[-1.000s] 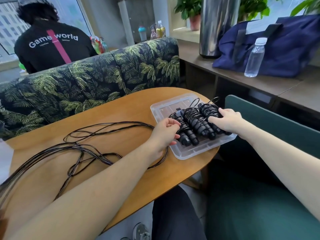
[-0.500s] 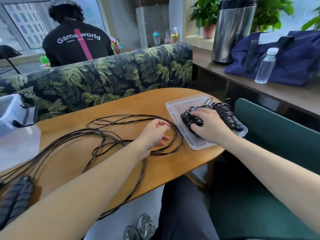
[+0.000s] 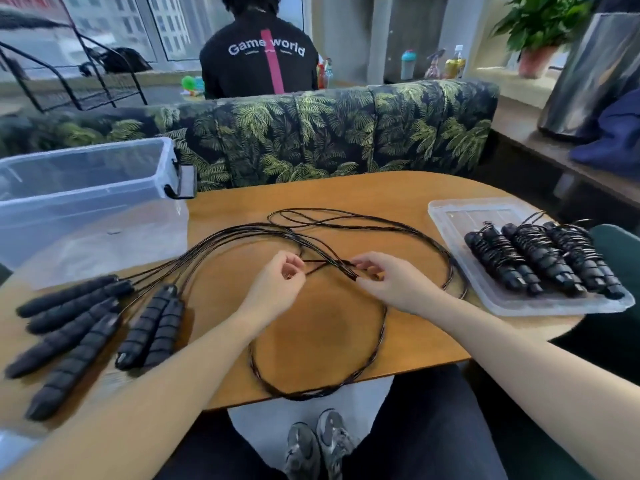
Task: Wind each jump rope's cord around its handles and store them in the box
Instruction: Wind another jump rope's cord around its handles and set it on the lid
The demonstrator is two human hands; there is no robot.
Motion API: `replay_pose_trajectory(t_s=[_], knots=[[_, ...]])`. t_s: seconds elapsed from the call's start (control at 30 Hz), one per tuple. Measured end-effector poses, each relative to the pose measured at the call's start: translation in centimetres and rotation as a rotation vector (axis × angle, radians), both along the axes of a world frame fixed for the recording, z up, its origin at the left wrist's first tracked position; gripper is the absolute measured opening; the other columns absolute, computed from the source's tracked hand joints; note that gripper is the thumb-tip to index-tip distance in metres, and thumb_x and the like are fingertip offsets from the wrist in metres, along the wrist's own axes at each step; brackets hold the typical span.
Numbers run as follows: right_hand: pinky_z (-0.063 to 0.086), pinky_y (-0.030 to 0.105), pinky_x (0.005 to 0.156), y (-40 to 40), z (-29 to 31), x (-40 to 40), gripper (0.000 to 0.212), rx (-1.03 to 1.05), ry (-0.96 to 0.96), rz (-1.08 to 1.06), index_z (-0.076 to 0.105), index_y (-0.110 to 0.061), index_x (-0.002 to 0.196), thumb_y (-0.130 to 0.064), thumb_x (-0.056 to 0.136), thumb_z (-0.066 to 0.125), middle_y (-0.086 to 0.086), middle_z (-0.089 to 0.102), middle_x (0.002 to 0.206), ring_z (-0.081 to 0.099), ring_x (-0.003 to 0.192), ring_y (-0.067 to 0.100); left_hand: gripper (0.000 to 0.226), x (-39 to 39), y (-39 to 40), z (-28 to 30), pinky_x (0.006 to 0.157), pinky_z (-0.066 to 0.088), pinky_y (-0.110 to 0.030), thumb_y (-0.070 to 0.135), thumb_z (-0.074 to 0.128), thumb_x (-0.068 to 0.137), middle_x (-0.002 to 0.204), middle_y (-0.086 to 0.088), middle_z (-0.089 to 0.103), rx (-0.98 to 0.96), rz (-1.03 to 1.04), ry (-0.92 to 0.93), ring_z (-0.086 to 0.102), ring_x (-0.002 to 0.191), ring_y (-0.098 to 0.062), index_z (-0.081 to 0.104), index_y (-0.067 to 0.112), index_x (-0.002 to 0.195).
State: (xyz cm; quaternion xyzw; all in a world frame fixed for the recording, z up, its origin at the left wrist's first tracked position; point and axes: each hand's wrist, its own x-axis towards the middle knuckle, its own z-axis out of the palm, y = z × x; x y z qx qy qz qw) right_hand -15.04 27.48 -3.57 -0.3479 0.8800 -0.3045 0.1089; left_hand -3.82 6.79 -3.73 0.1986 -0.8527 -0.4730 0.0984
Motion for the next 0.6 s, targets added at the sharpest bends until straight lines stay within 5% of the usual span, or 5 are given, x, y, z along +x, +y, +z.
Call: replay_pose_trajectory(t_s=[0.13,0.23,0.37,0.6], knots=[[0.039,0.02,0.097,-4.8,-0.9,1.1,0.036,0.016,0.035,0.107,0.059,-0.028,0.134,-0.027,0.098,0.059,-0.009,0.06,0.132,0.051,0.119,0.006,0.009,2.2,-4.4,-1.3,0.085,0.054,-0.035,0.026,0.059,0.097,0.106,0.008,0.061,-0.273,0.031,-0.043,0.061,0.097,-0.015,0.056,0.032,0.102],[0.039,0.022,0.101,-8.2,-1.6,1.9,0.032,-0.019,0.064,0.151,0.064,-0.029,0.128,-0.024,0.096,0.06,-0.01,0.061,0.132,0.05,0.124,0.008,0.021,3.9,-7.1,-2.5,0.108,0.042,-0.039,0.033,0.056,0.099,0.128,0.006,0.056,-0.544,-0.018,-0.12,0.05,0.122,-0.017,0.057,0.029,0.119],[0.04,0.03,0.107,-12.1,-2.7,2.7,0.025,-0.042,0.149,0.206,0.07,-0.027,0.118,-0.022,0.095,0.06,-0.01,0.064,0.122,0.05,0.116,0.01,0.03,5.9,-9.6,-3.2,0.111,0.031,-0.038,0.034,0.057,0.095,0.133,0.008,0.05,-0.793,-0.005,-0.107,0.041,0.132,-0.016,0.055,0.028,0.125],[0.045,0.037,0.095,-15.8,-4.4,3.9,0.022,-0.087,0.268,0.265,0.072,-0.027,0.108,-0.018,0.092,0.059,-0.011,0.067,0.11,0.047,0.096,0.01,0.081,9.0,-13.2,-2.0,0.122,0.015,-0.051,0.055,0.058,0.085,0.165,-0.004,0.01,-0.761,0.121,-0.452,0.009,0.153,-0.028,0.017,0.039,0.152]])
